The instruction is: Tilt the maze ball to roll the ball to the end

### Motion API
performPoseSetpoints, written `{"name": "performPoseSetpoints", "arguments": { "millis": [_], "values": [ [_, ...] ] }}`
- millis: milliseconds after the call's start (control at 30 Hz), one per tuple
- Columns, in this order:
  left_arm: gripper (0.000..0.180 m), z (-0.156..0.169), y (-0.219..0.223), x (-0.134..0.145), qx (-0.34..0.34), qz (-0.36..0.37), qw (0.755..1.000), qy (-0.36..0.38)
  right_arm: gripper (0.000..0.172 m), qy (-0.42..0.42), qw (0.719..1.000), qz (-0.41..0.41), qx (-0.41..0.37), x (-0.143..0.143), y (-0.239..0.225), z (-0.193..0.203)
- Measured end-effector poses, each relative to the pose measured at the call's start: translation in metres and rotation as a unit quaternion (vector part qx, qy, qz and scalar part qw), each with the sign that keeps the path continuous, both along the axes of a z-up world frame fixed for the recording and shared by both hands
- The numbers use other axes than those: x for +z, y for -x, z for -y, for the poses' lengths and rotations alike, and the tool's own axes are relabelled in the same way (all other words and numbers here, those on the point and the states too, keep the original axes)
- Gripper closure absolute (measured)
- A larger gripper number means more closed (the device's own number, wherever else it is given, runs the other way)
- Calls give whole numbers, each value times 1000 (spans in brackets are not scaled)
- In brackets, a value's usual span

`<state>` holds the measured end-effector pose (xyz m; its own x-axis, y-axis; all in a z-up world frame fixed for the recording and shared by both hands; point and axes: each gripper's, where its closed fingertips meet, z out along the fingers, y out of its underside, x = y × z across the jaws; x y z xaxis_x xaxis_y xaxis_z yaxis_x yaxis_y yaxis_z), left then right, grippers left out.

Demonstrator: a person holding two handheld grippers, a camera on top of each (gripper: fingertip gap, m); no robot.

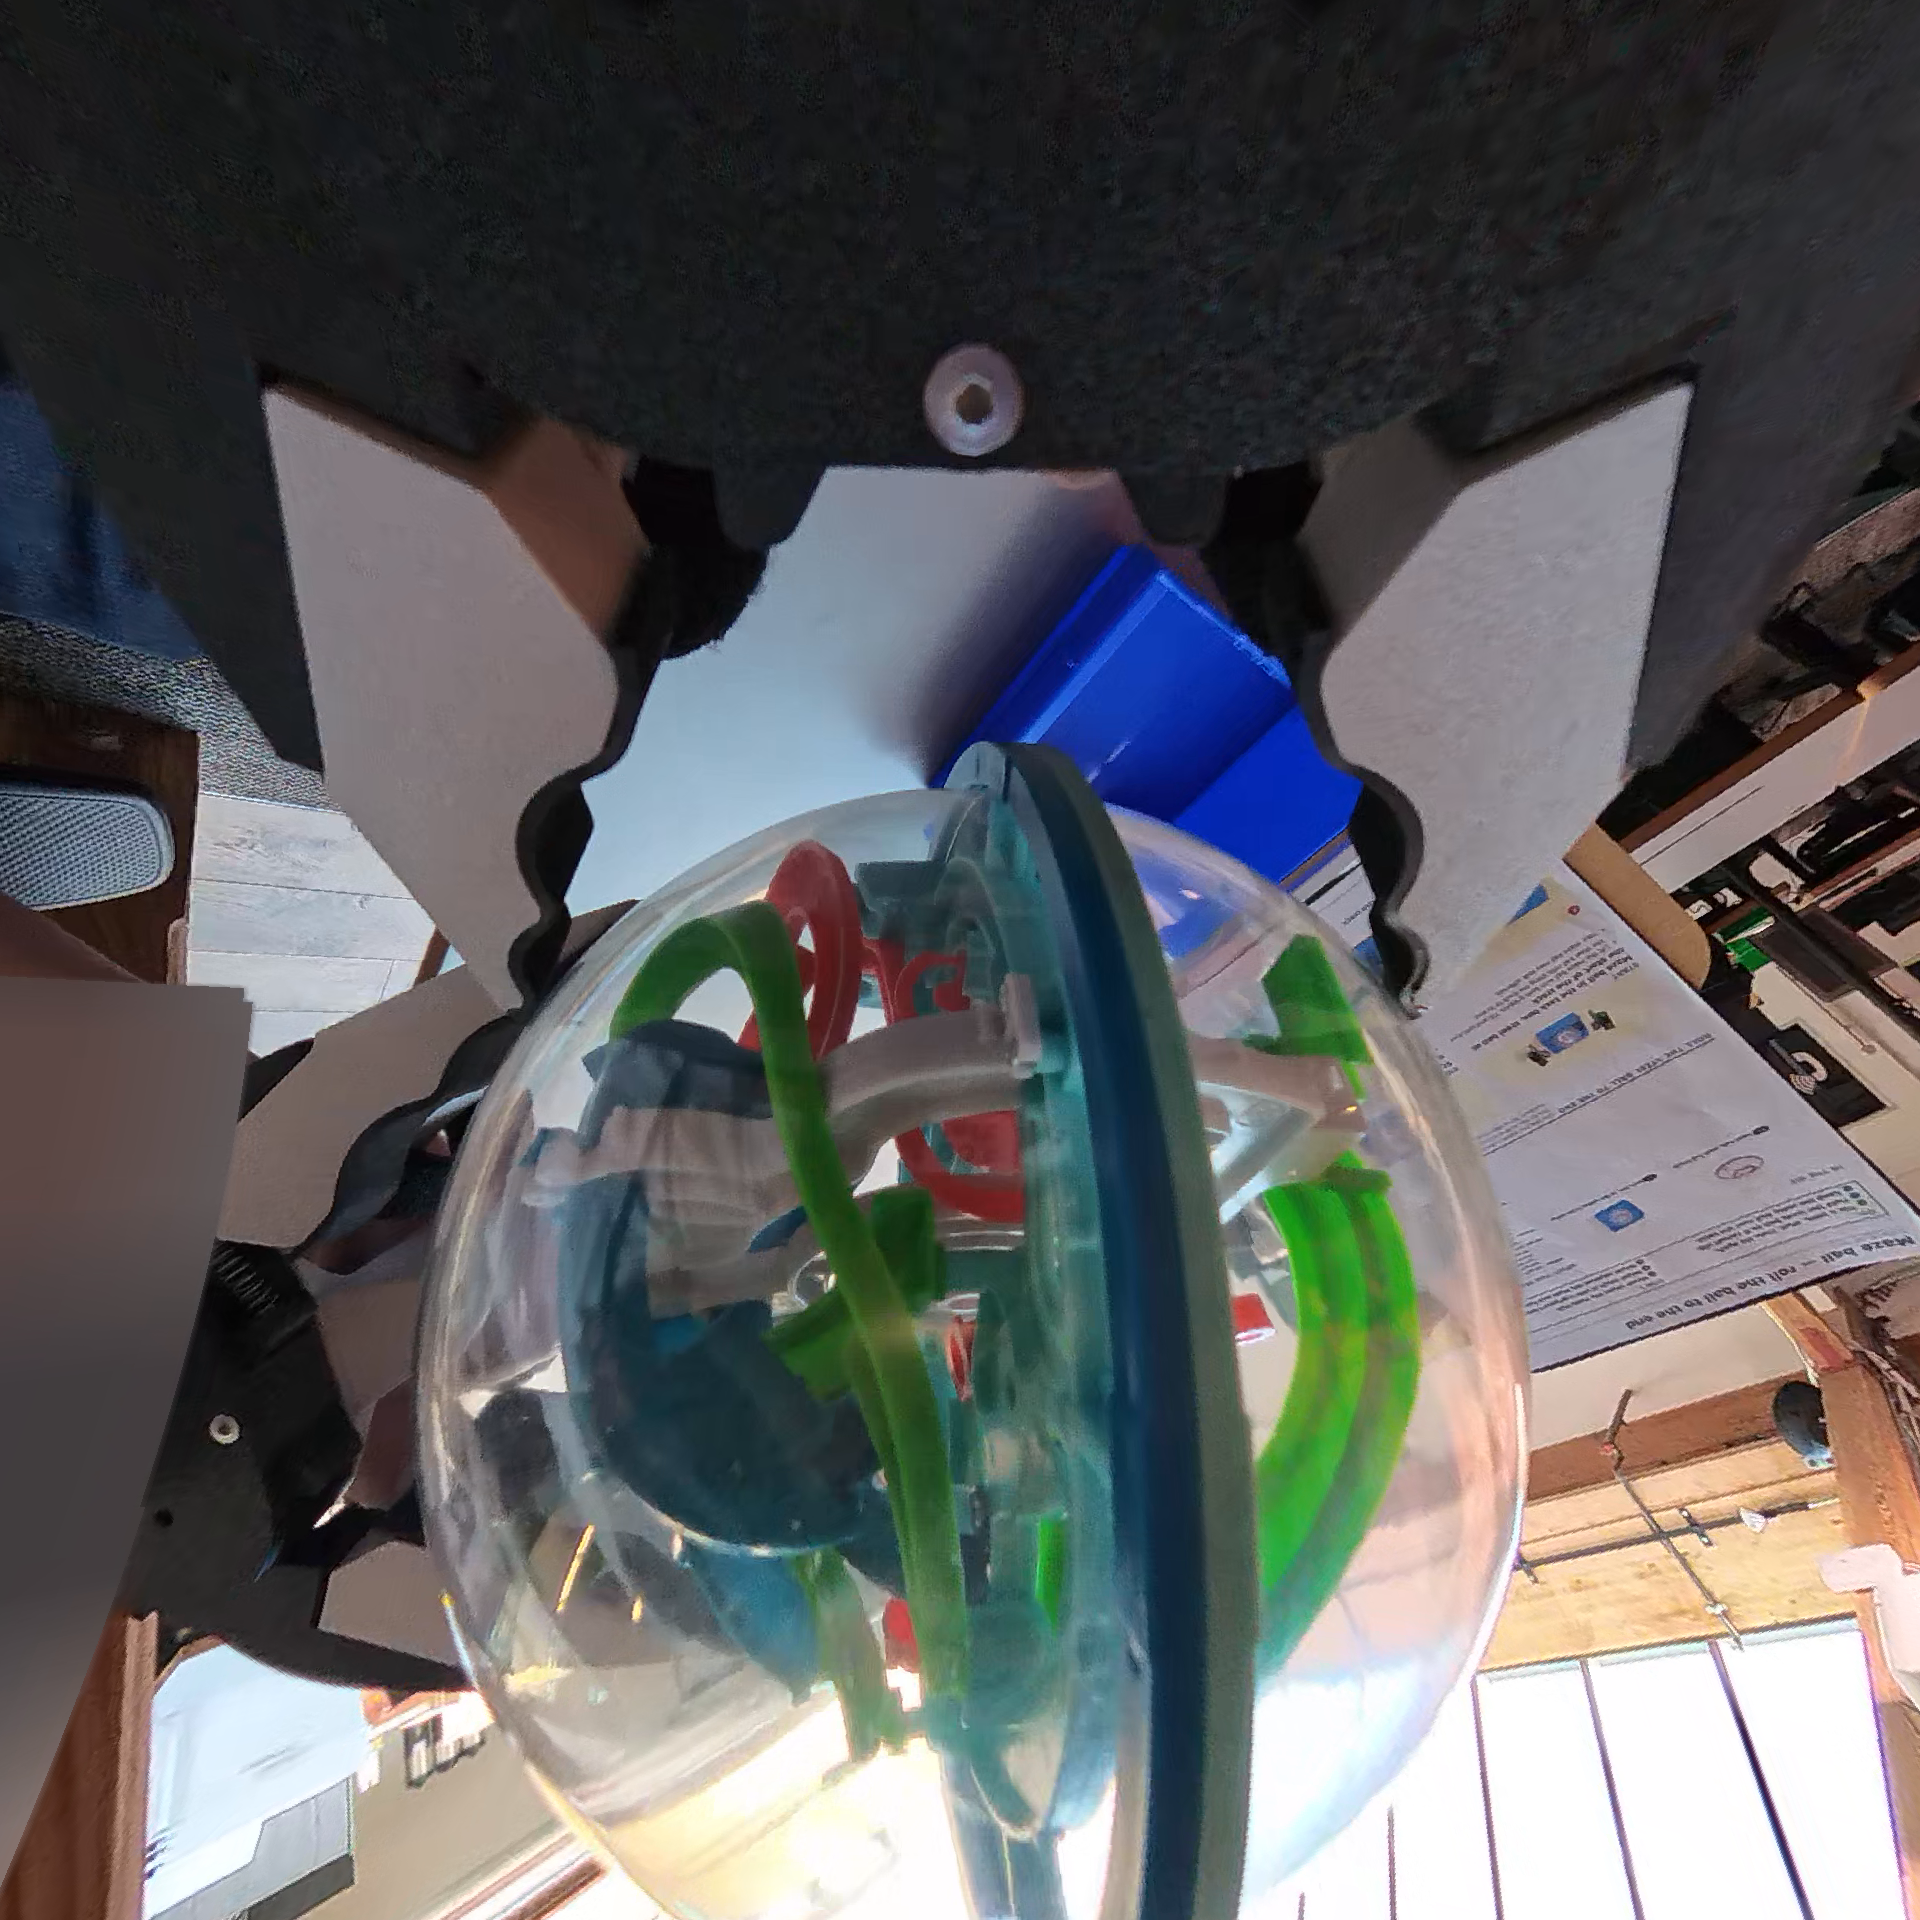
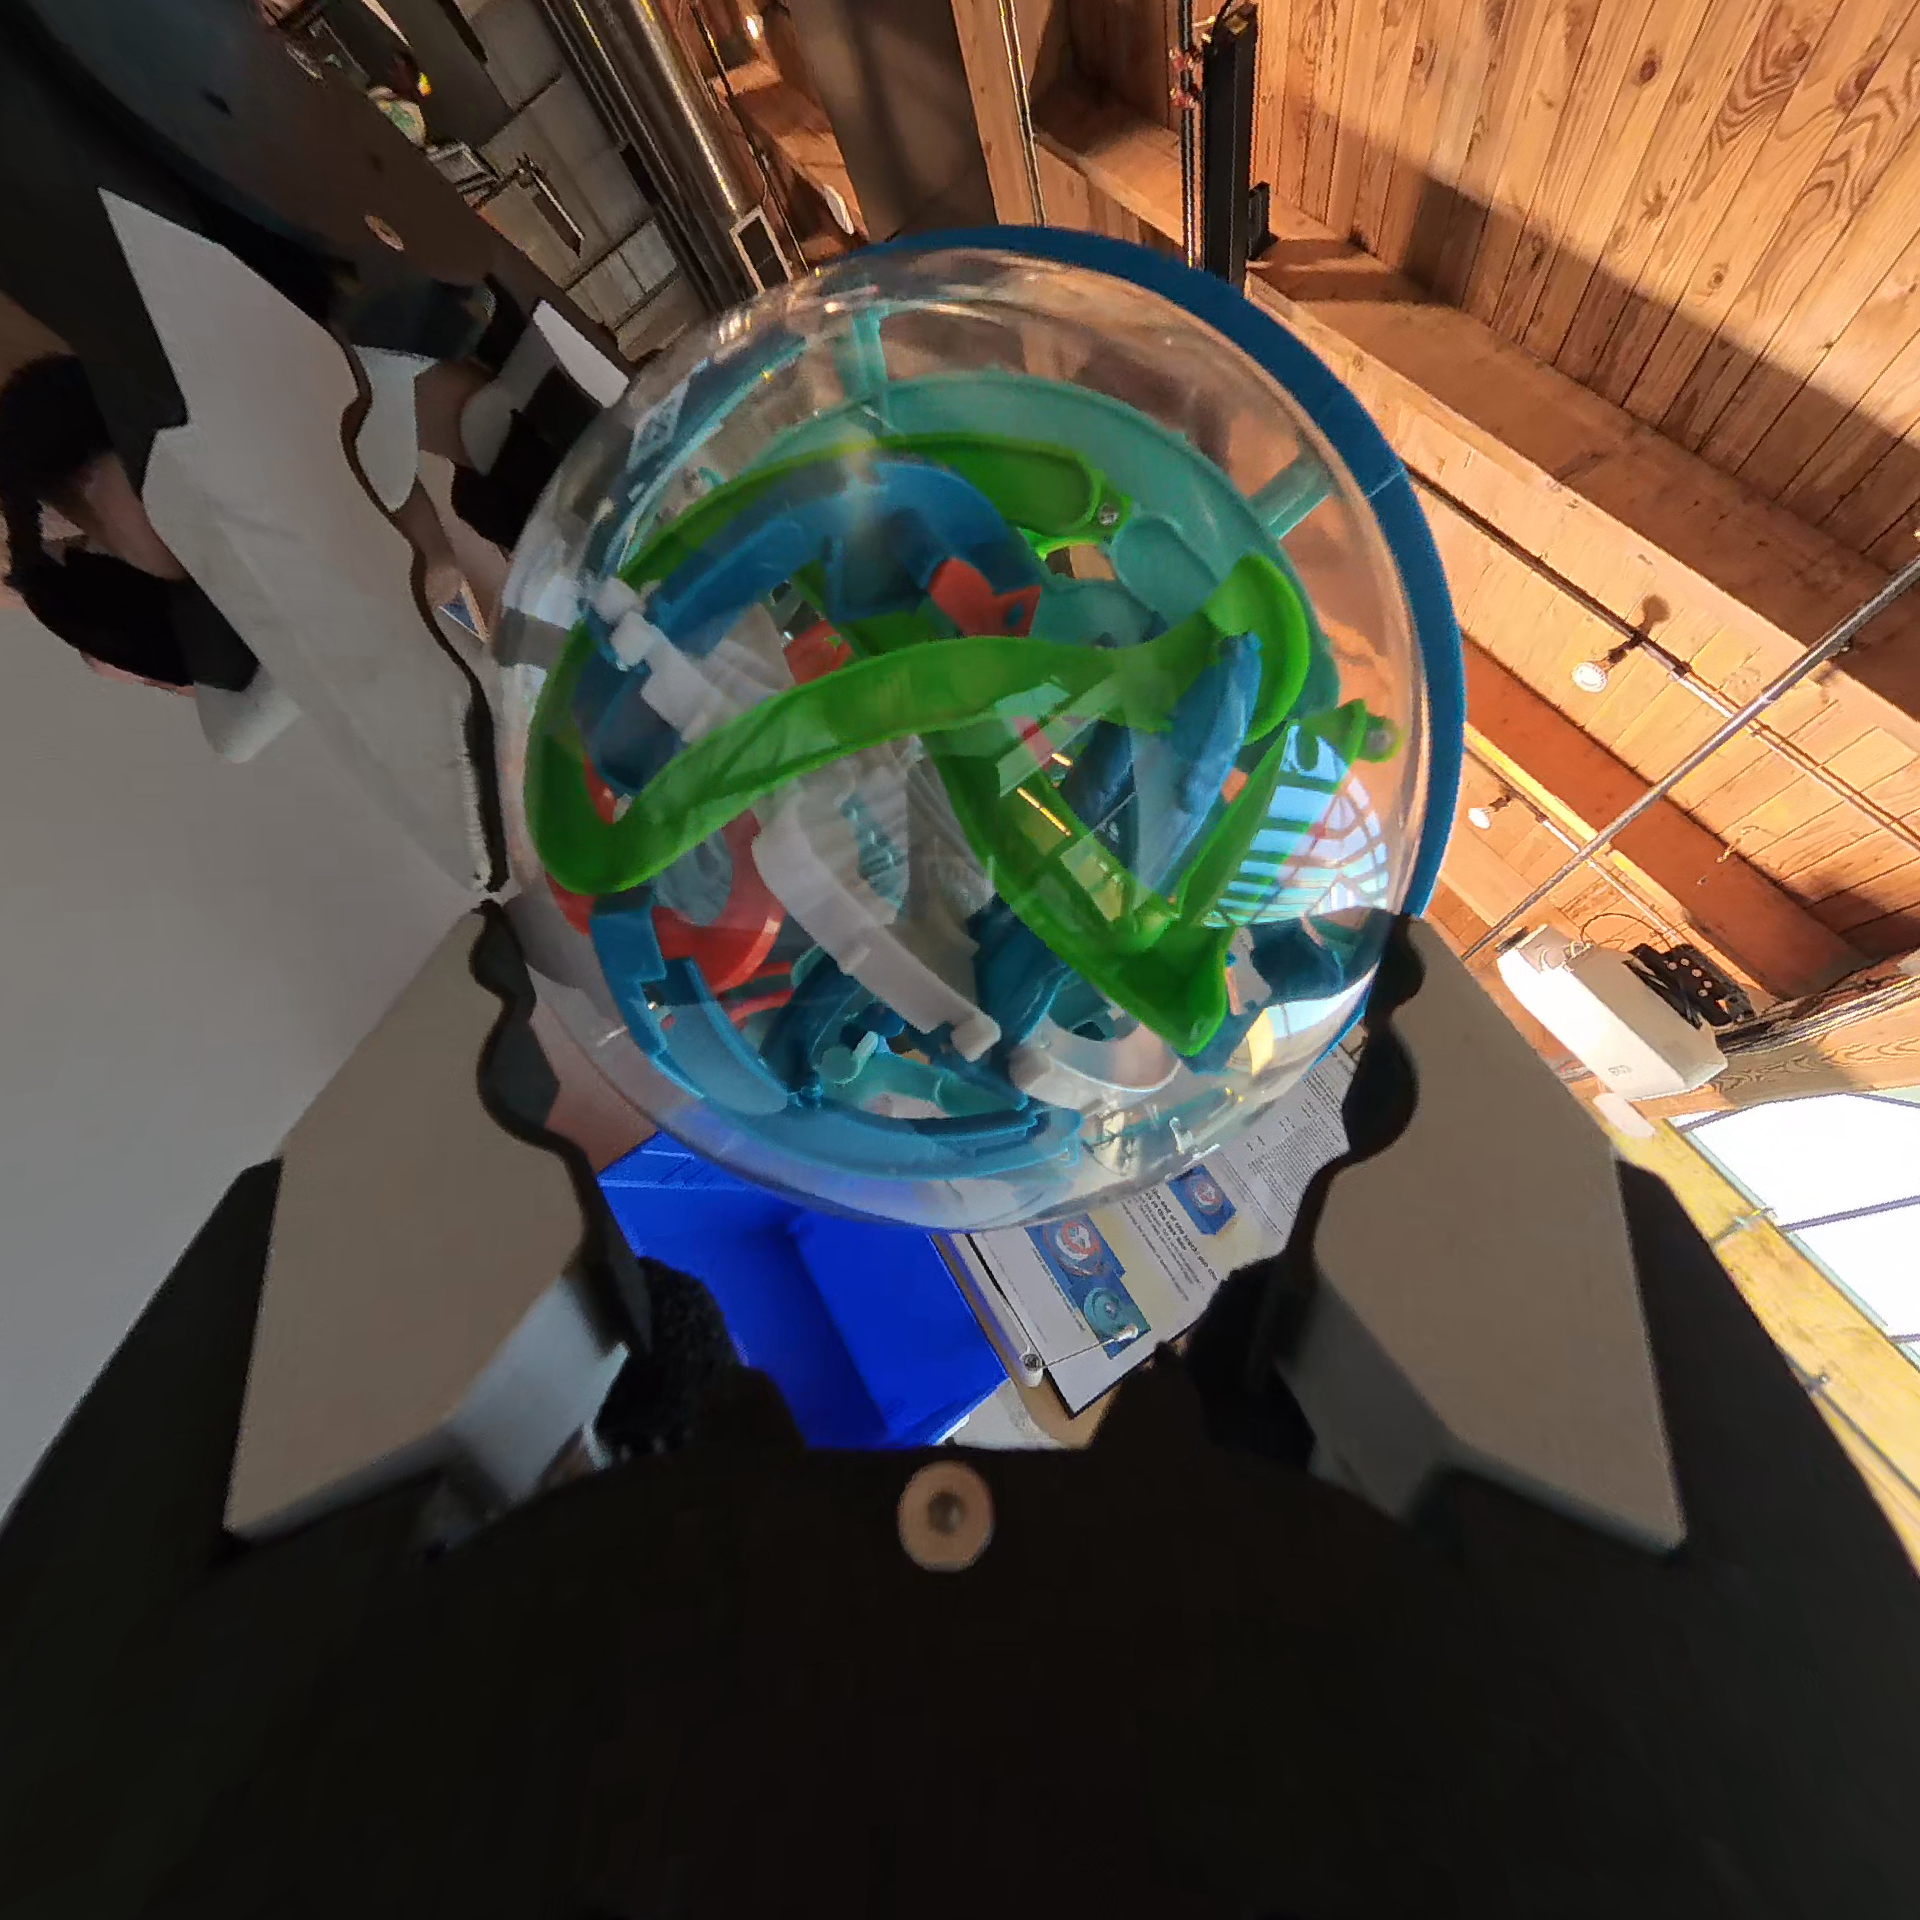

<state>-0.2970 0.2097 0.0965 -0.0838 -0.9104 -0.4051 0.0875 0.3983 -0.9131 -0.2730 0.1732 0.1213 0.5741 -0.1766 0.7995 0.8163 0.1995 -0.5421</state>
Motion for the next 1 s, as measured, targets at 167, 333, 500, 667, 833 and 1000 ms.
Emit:
{"name": "performPoseSetpoints", "arguments": {
  "millis": [167, 333, 500, 667, 833, 1000],
  "values": [
    [32, -1, 1, 0, 9, 2, 1000, -12, 19, -1, 1000, -5, -2, -1, -1, -2],
    [32, -2, 4, 2, 30, 1, 999, -40, 19, -27, 999, -10, 15, -2, 0, -3],
    [32, -7, 4, 0, 37, -6, 998, -42, 19, -24, 999, -26, 18, -6, -1, -8],
    [32, -11, 2, -6, 14, -22, 1000, -1, 19, 1, 999, -36, 10, -9, -1, -13],
    [32, -12, -1, -9, -10, -23, 999, 29, 19, 19, 999, -47, 6, -10, -2, -14],
    [32, -14, -2, -11, -3, -30, 999, 31, 19, 27, 998, -54, 7, -13, -4, -17]
  ]
}}
